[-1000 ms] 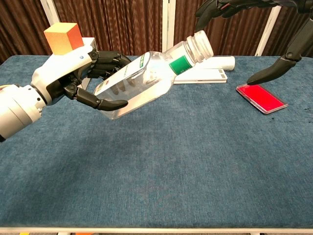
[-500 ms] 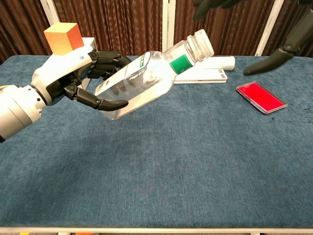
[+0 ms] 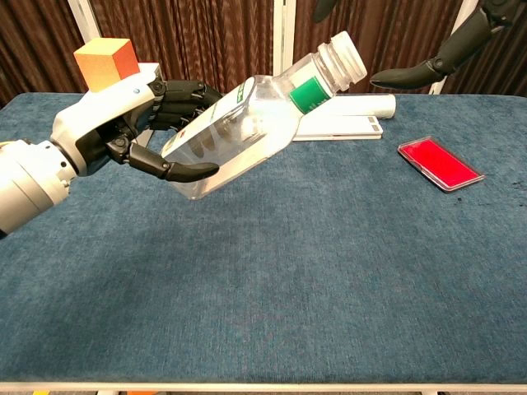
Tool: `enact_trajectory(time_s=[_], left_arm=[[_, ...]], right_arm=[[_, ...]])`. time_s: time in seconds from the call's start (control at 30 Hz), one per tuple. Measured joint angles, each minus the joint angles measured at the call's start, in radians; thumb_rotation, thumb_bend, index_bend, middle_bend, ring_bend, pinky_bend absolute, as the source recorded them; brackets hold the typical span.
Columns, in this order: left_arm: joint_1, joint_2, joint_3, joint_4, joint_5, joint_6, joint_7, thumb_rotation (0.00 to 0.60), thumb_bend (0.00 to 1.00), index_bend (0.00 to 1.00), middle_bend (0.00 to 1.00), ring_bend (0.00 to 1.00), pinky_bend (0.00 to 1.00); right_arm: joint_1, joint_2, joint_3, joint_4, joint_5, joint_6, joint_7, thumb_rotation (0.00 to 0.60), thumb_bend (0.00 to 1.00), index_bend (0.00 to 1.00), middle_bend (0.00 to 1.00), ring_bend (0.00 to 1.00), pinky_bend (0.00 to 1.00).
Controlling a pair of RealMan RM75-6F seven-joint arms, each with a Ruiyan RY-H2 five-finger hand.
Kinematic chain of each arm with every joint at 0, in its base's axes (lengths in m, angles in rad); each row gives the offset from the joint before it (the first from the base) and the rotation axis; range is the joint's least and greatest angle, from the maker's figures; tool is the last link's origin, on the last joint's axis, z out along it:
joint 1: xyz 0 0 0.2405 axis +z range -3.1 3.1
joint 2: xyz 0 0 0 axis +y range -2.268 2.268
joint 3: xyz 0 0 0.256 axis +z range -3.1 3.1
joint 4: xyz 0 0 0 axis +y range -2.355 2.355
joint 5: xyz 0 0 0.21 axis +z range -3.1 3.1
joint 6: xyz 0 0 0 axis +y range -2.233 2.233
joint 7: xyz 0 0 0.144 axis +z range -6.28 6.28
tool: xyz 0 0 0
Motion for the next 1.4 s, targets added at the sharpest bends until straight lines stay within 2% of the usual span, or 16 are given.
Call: enact_trajectory(time_s=[0.4, 0.9, 1.2, 1.4], left_arm=[[0.002, 0.005, 0.001, -0.009, 0.002, 0.002, -0.001, 0.6, 0.37, 0.53, 0.51, 0.42, 0.42], [0.007, 0.005, 0.004, 0.003, -0.002, 0.002, -0.004, 0.6, 0.37, 0.53, 0.51, 0.42, 0.42], [0.008, 0.002, 0.007, 0.026, -0.006, -0.005, -0.006, 0.6, 0.37, 0.53, 0.51, 0.42, 0.42], [0.01, 0.01, 0.022, 0.093, -0.027, -0.051, 0.11, 0.6, 0.36, 0.53, 0.49, 0.4, 0.36]], right_arm=[[0.011, -0.032, 0.011, 0.008, 0.032, 0.004, -0.044, 0.6, 0.24, 0.32, 0.1, 0.0, 0.0], [0.019, -0.044, 0.017, 0.009, 0.055, 0.006, -0.069, 0.6, 0.5, 0.46, 0.16, 0.0, 0.0], [0.007, -0.018, 0.02, -0.006, 0.057, 0.023, -0.063, 0.6, 0.5, 0.47, 0.16, 0.0, 0.0], [-0.025, 0.035, 0.006, -0.009, 0.07, 0.034, -0.047, 0.6, 0.5, 0.47, 0.15, 0.0, 0.0]])
